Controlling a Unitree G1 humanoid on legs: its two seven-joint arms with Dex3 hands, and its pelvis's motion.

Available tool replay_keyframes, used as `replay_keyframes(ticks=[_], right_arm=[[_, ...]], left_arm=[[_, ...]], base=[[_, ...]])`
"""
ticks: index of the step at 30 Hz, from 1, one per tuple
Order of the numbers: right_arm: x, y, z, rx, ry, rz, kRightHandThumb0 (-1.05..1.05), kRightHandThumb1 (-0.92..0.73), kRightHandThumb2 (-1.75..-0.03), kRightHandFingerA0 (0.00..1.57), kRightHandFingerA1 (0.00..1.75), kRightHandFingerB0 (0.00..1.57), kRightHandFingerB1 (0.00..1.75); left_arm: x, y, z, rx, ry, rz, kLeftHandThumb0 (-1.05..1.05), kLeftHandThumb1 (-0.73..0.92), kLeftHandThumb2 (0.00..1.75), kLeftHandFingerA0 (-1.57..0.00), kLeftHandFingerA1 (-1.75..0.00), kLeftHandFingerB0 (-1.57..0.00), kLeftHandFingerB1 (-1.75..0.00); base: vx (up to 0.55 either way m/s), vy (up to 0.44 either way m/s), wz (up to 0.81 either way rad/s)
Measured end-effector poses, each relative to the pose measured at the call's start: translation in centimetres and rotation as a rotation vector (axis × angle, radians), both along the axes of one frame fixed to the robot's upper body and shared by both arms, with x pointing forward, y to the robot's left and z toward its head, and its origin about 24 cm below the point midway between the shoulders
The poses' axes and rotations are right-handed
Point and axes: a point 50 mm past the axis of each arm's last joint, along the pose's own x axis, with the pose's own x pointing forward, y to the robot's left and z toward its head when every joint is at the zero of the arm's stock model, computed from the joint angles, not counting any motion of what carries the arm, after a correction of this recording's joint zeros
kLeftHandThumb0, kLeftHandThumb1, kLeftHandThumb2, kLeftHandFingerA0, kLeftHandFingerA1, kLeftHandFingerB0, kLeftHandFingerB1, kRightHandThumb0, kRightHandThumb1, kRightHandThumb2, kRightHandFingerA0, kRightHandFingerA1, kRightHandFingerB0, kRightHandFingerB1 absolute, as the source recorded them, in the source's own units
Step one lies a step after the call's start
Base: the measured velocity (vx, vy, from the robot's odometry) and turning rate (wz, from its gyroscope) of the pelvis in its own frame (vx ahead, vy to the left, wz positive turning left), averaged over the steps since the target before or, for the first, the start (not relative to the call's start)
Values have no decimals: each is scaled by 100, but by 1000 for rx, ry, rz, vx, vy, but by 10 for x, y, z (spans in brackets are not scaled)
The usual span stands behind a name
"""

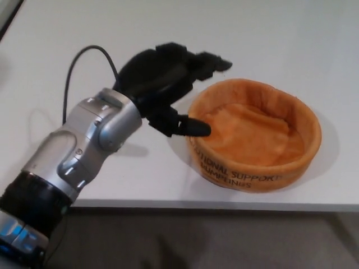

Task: A soft plate is kept in the center of the table close to the robot and the robot uses its left hand to pick up the plate, turns it upside down and places it back on the table

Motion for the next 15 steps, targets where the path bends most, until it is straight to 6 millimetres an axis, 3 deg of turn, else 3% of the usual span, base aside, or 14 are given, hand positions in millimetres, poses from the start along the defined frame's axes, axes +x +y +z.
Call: replay_keyframes(ticks=[1,2,3,4,6,7,8,10,11,13,14,15], right_arm=[[0,0,0,0,0,-1,-81,-76,-109,11,46,5,26],[1,0,0,0,-1,-1,-81,-76,-109,11,46,5,27],[1,0,0,0,-2,-1,-81,-76,-109,11,46,5,27],[1,0,0,0,-2,-1,-81,-76,-109,11,46,5,26],[2,-1,1,-1,-4,-1,-81,-77,-109,11,46,5,26],[2,-1,1,-2,-5,-1,-81,-91,-75,17,35,6,18],[2,-1,1,-3,-5,-1,-81,-77,-109,11,46,5,25],[2,-1,1,-4,-6,-1,-80,-77,-109,11,46,5,26],[2,-1,1,-4,-6,-2,-79,-91,-74,16,34,6,20],[3,0,2,-5,-8,-2,-81,-92,-74,18,35,6,19],[3,0,2,-6,-8,-2,-81,-92,-74,19,35,6,20],[3,0,2,-6,-8,-2,-79,-92,-73,16,34,6,20]], left_arm=[[0,-3,-6,37,8,-5,-104,59,103,-25,-46,-20,-38],[0,-4,-9,52,11,-8,-105,76,64,-32,-38,-27,-29],[-1,-6,-12,74,13,-13,-105,76,64,-32,-38,-27,-29],[-1,-7,-13,82,13,-15,-105,61,106,-24,-46,-15,-36],[-2,-10,-19,129,17,-26,-102,59,103,-26,-46,-21,-39],[-2,-12,-22,145,20,-31,-105,77,65,-31,-38,-27,-29],[-3,-14,-25,162,22,-38,-105,77,65,-31,-38,-27,-29],[-4,-16,-28,180,24,-46,-105,77,65,-29,-39,-27,-29],[-5,-19,-31,195,27,-56,-100,59,103,-24,-48,-21,-40],[-8,-24,-37,225,31,-77,-100,60,104,-23,-49,-20,-40],[-9,-25,-39,240,31,-86,-105,80,66,-27,-41,-23,-30],[-10,-27,-41,255,30,-94,-98,59,103,-24,-49,-21,-40]], base=[[0,0,0],[0,0,0],[0,0,0],[0,0,0],[0,0,0],[0,0,0],[0,0,0],[0,0,0],[0,0,0],[0,0,0],[0,0,0],[0,0,0]])
